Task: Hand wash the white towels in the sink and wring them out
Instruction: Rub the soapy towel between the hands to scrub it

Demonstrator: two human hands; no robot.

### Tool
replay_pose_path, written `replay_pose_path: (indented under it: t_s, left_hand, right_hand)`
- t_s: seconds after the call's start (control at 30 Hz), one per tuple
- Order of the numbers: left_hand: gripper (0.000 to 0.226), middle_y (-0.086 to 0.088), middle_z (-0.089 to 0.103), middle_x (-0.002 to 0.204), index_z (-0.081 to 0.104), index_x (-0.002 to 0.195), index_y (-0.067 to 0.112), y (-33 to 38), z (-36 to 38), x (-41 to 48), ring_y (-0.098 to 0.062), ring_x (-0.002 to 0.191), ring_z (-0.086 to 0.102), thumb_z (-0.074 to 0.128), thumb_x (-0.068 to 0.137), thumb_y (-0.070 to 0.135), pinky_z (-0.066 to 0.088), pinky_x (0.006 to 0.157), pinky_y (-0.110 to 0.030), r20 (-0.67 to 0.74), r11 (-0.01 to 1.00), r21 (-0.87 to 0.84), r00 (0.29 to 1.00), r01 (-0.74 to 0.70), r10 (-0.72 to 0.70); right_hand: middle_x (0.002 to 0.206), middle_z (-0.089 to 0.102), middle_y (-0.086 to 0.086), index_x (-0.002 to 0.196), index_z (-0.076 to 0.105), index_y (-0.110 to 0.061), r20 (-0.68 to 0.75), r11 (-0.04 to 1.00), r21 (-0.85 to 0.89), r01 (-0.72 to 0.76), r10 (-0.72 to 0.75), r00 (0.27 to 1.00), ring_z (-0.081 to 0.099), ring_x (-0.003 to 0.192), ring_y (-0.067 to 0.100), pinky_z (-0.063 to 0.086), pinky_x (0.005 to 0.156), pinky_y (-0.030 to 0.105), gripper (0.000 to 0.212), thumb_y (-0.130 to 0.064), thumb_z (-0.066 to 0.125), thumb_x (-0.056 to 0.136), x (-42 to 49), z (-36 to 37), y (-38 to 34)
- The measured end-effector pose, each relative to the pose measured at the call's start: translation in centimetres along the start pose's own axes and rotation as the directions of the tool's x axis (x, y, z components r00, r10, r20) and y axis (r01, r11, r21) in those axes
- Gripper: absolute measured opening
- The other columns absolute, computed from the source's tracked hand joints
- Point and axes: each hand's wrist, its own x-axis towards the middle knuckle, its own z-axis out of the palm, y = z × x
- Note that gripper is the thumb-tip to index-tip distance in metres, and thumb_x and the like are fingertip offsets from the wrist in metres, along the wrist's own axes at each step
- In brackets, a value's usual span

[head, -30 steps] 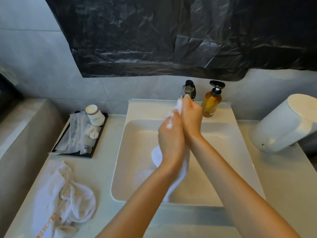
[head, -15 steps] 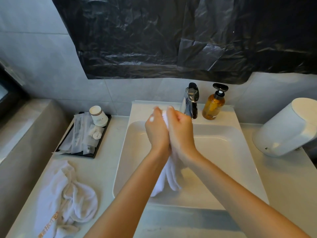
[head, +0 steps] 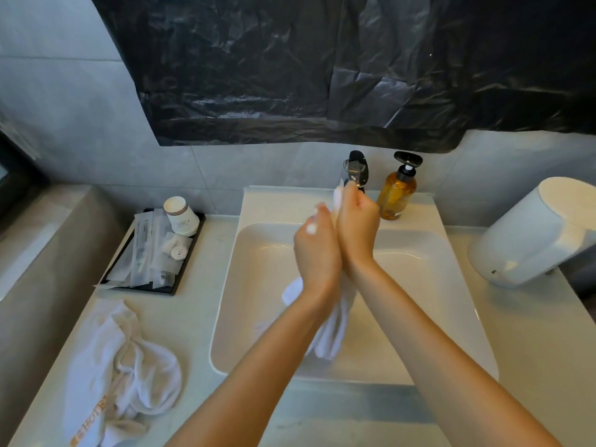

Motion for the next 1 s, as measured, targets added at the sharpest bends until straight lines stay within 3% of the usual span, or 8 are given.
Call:
replay_pose_path:
  t_s: [0.13,0.3,0.37,0.47,0.6,0.77,0.9,1.0]
  left_hand:
    - [0.035,-0.003,0.053,0.063,0.042,0.068,0.015,1.0,-1.1,2.2,0.001,0.050,0.052,0.040,0.102,0.019,0.040,0.053,-0.019,-0.068,0.998,-0.052,0.997,-0.024,0.020]
    - [0.039,-0.004,0.064,0.072,0.055,0.067,0.017,0.5,0.0,0.3,-0.018,0.072,0.061,0.041,0.102,0.029,0.049,0.068,-0.031,0.063,1.000,-0.005,0.998,-0.015,0.016]
    - [0.037,-0.001,0.056,0.064,0.047,0.067,0.014,1.0,-0.6,1.9,-0.013,0.060,0.052,0.040,0.102,0.023,0.041,0.052,-0.018,-0.009,1.000,-0.016,1.000,0.003,-0.003]
    - [0.037,0.000,0.052,0.057,0.046,0.066,0.013,1.5,-1.1,2.3,-0.013,0.054,0.049,0.043,0.101,0.025,0.041,0.053,-0.022,-0.062,0.991,-0.119,0.996,0.060,-0.068]
    - [0.038,-0.002,0.062,0.068,0.056,0.067,0.016,0.8,0.1,0.1,-0.019,0.070,0.060,0.044,0.101,0.029,0.049,0.067,-0.031,0.058,0.998,-0.054,0.998,0.042,-0.039]
    - [0.029,-0.004,0.051,0.065,0.047,0.072,0.012,2.4,-1.6,2.2,-0.021,0.065,0.049,0.047,0.098,0.025,0.041,0.055,-0.029,0.005,0.981,-0.160,0.994,0.111,-0.112]
    - [0.032,-0.001,0.062,0.070,0.059,0.076,0.013,1.4,-0.6,-0.1,-0.012,0.066,0.058,0.046,0.101,0.028,0.047,0.058,-0.021,0.181,1.000,-0.004,0.983,-0.016,0.017]
    - [0.037,-0.001,0.059,0.061,0.054,0.066,0.014,1.7,-0.9,1.4,-0.015,0.062,0.055,0.047,0.100,0.027,0.043,0.057,-0.026,0.087,1.000,-0.030,0.996,0.001,0.002]
  right_hand:
    - [0.045,0.044,-0.010,0.052,0.042,-0.021,0.251,0.996,-0.046,0.071,-0.057,0.966,0.046,0.055,0.011,0.038,0.057,0.027,0.048,-0.022,0.045,0.100,-3.7,-0.4,0.2]
    - [0.051,0.044,-0.002,0.052,0.043,-0.019,-0.007,1.000,0.014,-0.022,0.022,1.000,0.044,0.056,0.014,0.036,0.061,0.031,0.046,-0.022,0.046,0.098,0.2,0.1,-0.9]
    - [0.045,0.046,-0.009,0.052,0.043,-0.021,0.132,0.997,-0.040,0.067,-0.061,0.989,0.046,0.052,0.007,0.038,0.056,0.024,0.048,-0.023,0.045,0.100,-2.3,-0.3,-0.5]
    - [0.040,0.037,-0.012,0.049,0.038,-0.021,0.272,0.996,-0.063,0.070,-0.051,0.961,0.039,0.048,0.005,0.034,0.053,0.023,0.050,-0.019,0.048,0.098,-3.6,-0.6,-0.5]
    - [0.049,0.041,-0.001,0.050,0.041,-0.020,-0.015,0.999,0.042,-0.023,0.023,1.000,0.040,0.054,0.016,0.032,0.056,0.032,0.046,-0.018,0.049,0.095,-0.1,-0.2,-0.8]
    - [0.055,0.048,-0.002,0.058,0.047,-0.016,0.200,0.986,-0.107,0.128,-0.105,0.974,0.049,0.058,0.013,0.038,0.057,0.026,0.045,-0.030,0.041,0.102,-4.0,-0.2,-0.1]
    - [0.058,0.052,0.000,0.057,0.048,-0.016,-0.087,1.000,0.012,0.028,-0.027,0.996,0.052,0.061,0.014,0.040,0.062,0.028,0.049,-0.032,0.041,0.103,0.3,-0.3,-1.0]
    - [0.053,0.051,-0.003,0.055,0.047,-0.020,-0.022,0.996,-0.007,0.086,-0.087,0.996,0.051,0.053,0.004,0.041,0.055,0.023,0.050,-0.032,0.041,0.103,-1.9,-0.1,-0.6]
